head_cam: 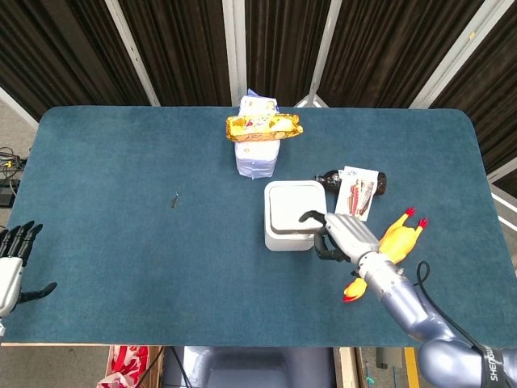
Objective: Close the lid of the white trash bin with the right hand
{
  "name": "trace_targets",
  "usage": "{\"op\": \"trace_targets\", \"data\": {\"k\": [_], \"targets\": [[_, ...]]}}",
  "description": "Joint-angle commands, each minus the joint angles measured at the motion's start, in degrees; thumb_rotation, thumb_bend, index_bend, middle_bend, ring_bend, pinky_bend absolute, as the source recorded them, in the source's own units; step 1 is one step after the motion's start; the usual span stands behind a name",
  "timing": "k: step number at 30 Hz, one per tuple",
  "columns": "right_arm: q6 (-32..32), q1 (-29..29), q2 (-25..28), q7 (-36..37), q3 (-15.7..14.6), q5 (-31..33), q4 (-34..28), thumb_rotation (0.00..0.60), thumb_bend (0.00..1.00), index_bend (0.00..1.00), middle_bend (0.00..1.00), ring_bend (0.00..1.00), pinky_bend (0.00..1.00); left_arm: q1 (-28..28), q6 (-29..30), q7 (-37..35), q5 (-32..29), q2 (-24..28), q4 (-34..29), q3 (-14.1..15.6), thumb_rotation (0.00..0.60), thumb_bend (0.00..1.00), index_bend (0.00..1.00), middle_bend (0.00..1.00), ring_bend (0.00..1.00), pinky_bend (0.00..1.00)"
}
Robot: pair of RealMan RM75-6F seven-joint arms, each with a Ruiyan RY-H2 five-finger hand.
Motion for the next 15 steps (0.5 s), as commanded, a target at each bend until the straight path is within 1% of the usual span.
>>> {"op": "trace_targets", "data": {"k": [1,15], "targets": [[0.57,-0.43,-0.91,-0.04,-0.98,-0.92,-0.01,0.600,0.76,0.24,0.78,0.91,0.89,0.00,-0.05,0.04,0.01,0.00,-0.02,0.05,0.600,0.00,0.00,0.00,0.00,0.00],[1.47,-0.77,-3.86,-0.47,-3.89,-1.94,0.69,0.600,0.76,0.24,0.78,0.91,0.89,-0.05,-0.03,0.04,-0.03,0.00,0.10,0.06,0.600,0.00,0.00,0.00,0.00,0.00]]}}
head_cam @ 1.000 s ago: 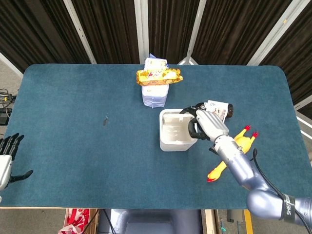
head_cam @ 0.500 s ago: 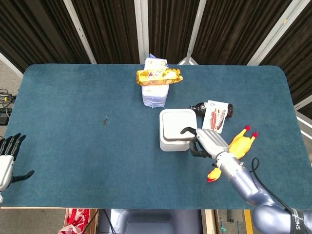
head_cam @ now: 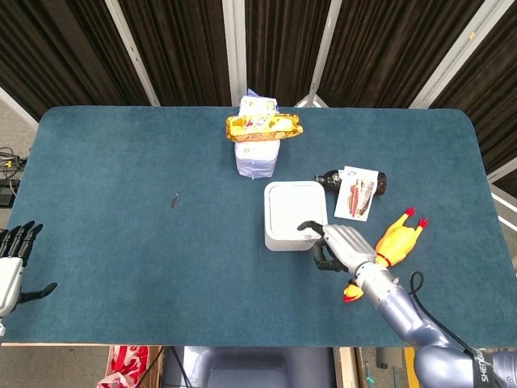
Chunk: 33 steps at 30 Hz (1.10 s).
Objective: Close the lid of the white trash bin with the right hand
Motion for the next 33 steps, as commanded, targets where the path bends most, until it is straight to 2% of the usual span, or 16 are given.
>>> {"op": "trace_targets", "data": {"k": [1,10,13,16,17,18,20,21,22,24,27,33], "targets": [[0.18,0.07,-0.43,-0.31,-0.58,0.09,0.08,0.600,0.76,0.24,0.78,0.91,0.89,0.03,0.13,-0.01,0.06,-0.01,0.10,-0.01,0.600,0.00,0.00,0.00,0.00,0.00],[5.38,-1.30,0.29,1.33,1.97,-3.14,0.46,0.600,0.77,0.24,0.78,0.91,0.89,0.21,0.63,-0.34,0.26,-0.04,0.26,-0.04,0.600,0.00,0.00,0.00,0.00,0.00],[8.11,-2.53,1.28,2.51,3.48,-5.58,0.27,0.600,0.76,0.24,0.78,0.90,0.89,0.25,0.77,-0.36,0.35,-0.06,0.32,-0.04,0.600,0.00,0.00,0.00,0.00,0.00],[14.06,-5.75,2.13,3.44,4.29,-11.76,1.03,0.600,0.76,0.22,0.76,0.86,0.86,0.33,1.12,-0.27,0.59,-0.12,0.47,-0.05,0.600,0.00,0.00,0.00,0.00,0.00],[16.36,-7.28,2.17,3.26,3.73,-14.53,1.79,0.600,0.74,0.19,0.70,0.80,0.82,0.36,1.28,-0.23,0.70,-0.15,0.54,-0.06,0.600,0.00,0.00,0.00,0.00,0.00],[19.65,-10.27,2.46,2.01,1.19,-18.27,3.60,0.600,0.70,0.13,0.59,0.69,0.74,0.39,1.54,0.07,0.94,-0.23,0.77,-0.05,0.600,0.00,0.00,0.00,0.00,0.00],[25.05,-16.70,0.34,3.93,-4.06,-29.38,7.88,0.600,0.56,0.03,0.32,0.40,0.51,0.55,2.14,0.85,1.40,-0.58,1.13,0.04,0.600,0.00,0.00,0.00,0.00,0.00],[26.82,-19.18,-0.73,5.04,-6.18,-32.87,10.46,0.600,0.51,0.00,0.21,0.28,0.41,0.62,2.47,1.22,1.67,-0.69,1.26,0.08,0.600,0.00,0.00,0.00,0.00,0.00],[28.37,-21.13,-1.80,6.32,-7.68,-36.09,12.88,0.600,0.44,0.00,0.08,0.12,0.27,0.72,2.78,1.55,1.90,-0.83,1.37,0.13,0.600,0.00,0.00,0.00,0.00,0.00],[30.50,-24.60,-3.52,8.53,-10.44,-40.28,17.51,0.600,0.40,0.00,0.00,0.01,0.14,0.93,3.42,2.27,2.39,-1.07,1.64,0.25,0.600,0.00,0.00,0.00,0.00,0.00],[32.48,-28.61,-5.28,10.86,-13.21,-43.19,22.79,0.600,0.39,0.00,0.00,0.00,0.03,1.20,4.28,3.27,3.06,-1.41,2.05,0.41,0.600,0.00,0.00,0.00,0.00,0.00],[36.57,-34.97,-7.75,13.56,-15.54,-46.26,30.72,0.600,0.36,0.00,0.00,0.00,0.00,1.70,5.94,4.64,4.06,-2.25,3.00,0.42,0.600,0.00,0.00,0.00,0.00,0.00]]}}
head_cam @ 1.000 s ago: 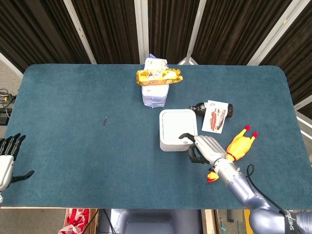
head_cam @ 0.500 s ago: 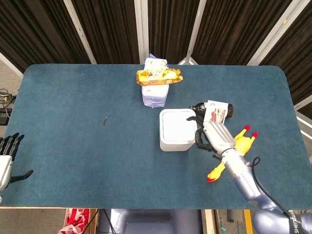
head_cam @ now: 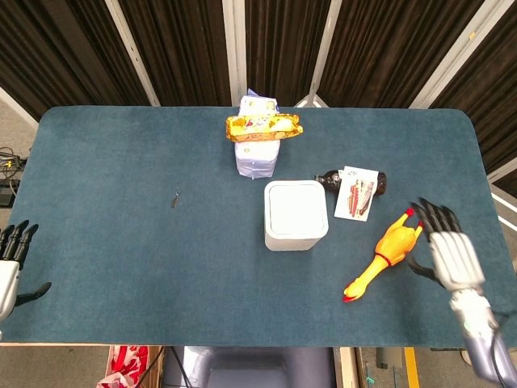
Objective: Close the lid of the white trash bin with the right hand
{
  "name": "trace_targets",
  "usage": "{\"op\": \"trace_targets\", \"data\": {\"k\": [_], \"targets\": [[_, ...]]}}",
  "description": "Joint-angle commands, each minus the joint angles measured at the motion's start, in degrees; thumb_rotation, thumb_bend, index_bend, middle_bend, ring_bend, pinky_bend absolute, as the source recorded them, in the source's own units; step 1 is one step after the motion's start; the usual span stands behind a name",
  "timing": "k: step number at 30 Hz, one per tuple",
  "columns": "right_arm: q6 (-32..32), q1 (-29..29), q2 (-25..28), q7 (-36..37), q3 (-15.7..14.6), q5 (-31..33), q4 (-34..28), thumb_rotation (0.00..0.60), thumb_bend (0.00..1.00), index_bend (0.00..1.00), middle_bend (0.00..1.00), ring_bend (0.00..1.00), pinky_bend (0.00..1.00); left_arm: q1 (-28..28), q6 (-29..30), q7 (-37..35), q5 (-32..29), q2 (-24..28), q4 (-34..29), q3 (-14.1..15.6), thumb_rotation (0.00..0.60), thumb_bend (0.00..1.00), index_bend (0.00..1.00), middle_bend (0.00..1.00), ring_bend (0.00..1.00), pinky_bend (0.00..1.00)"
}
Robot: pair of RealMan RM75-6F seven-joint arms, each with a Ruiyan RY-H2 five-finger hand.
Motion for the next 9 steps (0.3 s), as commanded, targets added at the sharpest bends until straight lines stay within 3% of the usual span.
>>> {"op": "trace_targets", "data": {"k": [1,9], "targets": [[4.31,-4.64,-2.32,2.06,-2.56,-3.74,5.42,0.600,0.36,0.00,0.00,0.00,0.00,0.18,0.50,0.45,0.38,-0.30,0.37,-0.01,0.600,0.00,0.00,0.00,0.00,0.00],[8.26,-8.15,-4.23,1.31,-1.52,-7.76,10.97,0.600,0.36,0.00,0.00,0.00,0.00,0.18,0.81,0.30,0.55,-0.71,1.32,-0.29,0.600,0.00,0.00,0.00,0.00,0.00]]}}
